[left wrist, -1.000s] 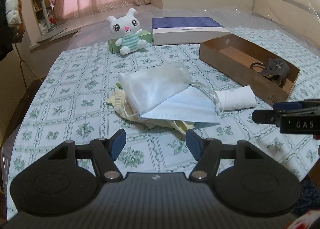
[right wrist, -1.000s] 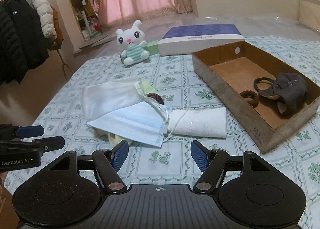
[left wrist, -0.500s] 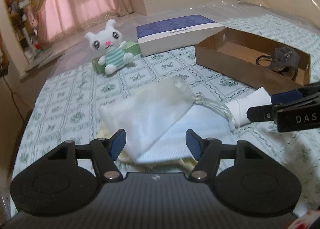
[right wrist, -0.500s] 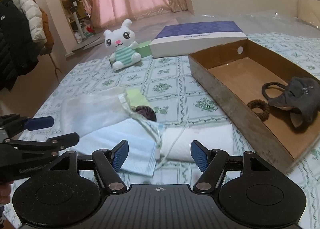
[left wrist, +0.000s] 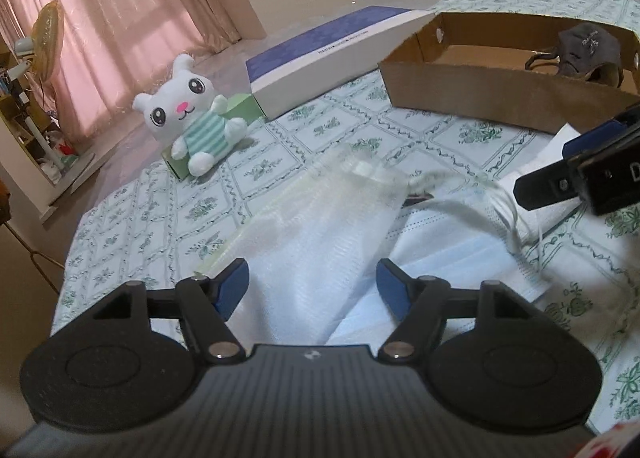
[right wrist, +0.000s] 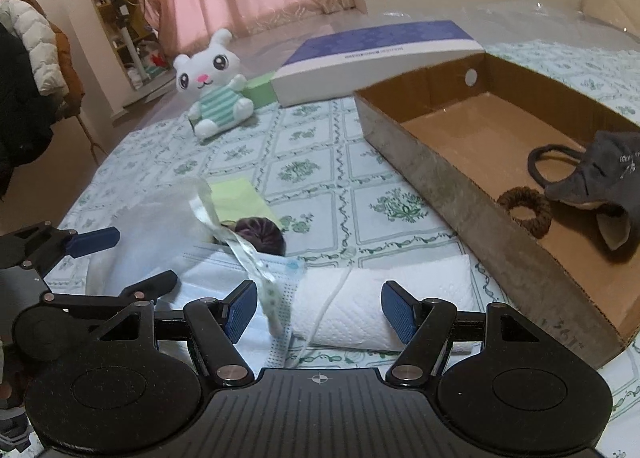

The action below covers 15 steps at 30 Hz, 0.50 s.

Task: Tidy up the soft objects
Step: 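Grasp the clear plastic bag with the left gripper while the right gripper grasps the blue mask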

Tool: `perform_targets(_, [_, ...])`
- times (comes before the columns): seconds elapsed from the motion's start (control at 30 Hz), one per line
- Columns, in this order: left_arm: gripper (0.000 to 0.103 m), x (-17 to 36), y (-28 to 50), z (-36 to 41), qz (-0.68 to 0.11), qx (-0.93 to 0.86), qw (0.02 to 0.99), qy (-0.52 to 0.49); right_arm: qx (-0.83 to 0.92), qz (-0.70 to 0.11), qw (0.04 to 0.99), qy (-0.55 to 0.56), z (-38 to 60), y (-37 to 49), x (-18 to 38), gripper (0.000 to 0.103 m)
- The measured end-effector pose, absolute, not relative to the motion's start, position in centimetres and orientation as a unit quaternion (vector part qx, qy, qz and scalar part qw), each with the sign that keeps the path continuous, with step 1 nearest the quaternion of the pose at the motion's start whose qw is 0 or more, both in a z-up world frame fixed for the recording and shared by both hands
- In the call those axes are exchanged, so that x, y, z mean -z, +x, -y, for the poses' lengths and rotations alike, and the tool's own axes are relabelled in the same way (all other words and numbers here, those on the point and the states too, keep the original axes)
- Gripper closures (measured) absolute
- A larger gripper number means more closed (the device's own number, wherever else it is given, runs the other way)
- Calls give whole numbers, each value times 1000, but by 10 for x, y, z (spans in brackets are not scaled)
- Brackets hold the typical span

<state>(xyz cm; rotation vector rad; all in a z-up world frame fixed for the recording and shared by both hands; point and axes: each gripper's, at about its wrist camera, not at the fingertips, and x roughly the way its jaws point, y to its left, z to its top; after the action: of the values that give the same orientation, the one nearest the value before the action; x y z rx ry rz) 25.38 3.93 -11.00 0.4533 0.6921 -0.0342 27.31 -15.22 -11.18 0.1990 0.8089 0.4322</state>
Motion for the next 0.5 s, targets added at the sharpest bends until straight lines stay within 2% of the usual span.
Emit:
perform_targets(0.07, [61, 113, 254, -40, -337, 22, 916, 215, -206, -393, 891, 97, 153, 274, 115, 34])
perform_targets(0.1, [65, 113, 253, -41, -337, 25, 917, 211, -206, -394, 890, 98, 153, 275, 116, 34])
perform_targets(0.17, [83, 111, 251, -41, -332, 26, 921, 204, -205, -394, 891, 98, 154, 274, 117, 34])
perform_targets(0.27, [95, 107, 246, -42, -324, 23, 925, 198, -206, -393, 891, 97, 154, 272, 116, 34])
perform_targets(0.33, [99, 104, 242, -46, -322, 18, 927, 191, -206, -392, 891, 98, 155, 270, 116, 34])
perform_targets(0.5, [100, 89, 226, -60, -307, -7, 936, 174, -211, -386, 893, 98, 156, 264, 111, 34])
